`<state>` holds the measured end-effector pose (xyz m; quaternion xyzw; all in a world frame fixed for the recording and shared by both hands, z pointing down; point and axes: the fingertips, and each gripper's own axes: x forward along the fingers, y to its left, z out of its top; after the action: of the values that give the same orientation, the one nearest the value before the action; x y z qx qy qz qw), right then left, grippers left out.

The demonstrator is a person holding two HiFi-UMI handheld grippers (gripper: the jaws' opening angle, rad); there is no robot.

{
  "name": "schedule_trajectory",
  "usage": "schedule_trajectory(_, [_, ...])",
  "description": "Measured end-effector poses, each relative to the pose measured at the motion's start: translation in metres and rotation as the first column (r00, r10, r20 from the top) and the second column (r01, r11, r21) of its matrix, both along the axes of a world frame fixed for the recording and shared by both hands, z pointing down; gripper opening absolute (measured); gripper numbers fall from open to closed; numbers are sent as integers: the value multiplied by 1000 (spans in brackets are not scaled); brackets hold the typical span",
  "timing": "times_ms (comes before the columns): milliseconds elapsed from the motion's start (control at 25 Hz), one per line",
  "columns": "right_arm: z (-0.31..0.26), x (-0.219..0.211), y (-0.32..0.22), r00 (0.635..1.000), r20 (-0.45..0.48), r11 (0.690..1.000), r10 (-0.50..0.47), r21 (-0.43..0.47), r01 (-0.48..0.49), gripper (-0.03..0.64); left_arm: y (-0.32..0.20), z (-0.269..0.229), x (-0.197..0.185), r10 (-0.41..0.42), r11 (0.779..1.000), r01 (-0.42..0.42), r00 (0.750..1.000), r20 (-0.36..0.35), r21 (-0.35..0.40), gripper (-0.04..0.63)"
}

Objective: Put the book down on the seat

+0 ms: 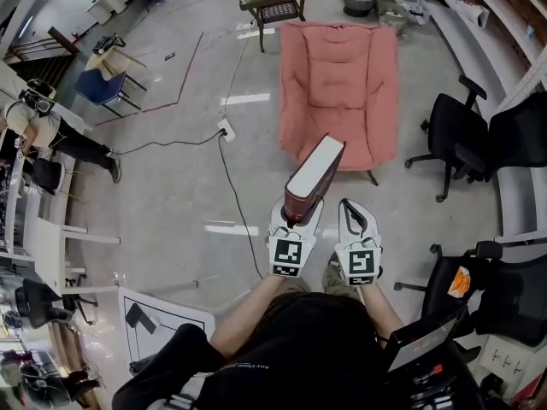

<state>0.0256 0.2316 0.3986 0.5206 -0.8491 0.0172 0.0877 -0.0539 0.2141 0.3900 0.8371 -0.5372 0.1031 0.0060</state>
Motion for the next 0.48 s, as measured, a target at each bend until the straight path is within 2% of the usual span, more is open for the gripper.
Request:
schedule_trajectory(240, [7,-1,-46,999,-9,999,-50,4,50,11,-45,0,-1,-28,999,28,999,16,16,233])
schedule_trajectory(480, [8,-4,-84,999,-36,1000,-2,-20,1,11,-84,7,-7,1,1000,-1,1000,-12,-12,233])
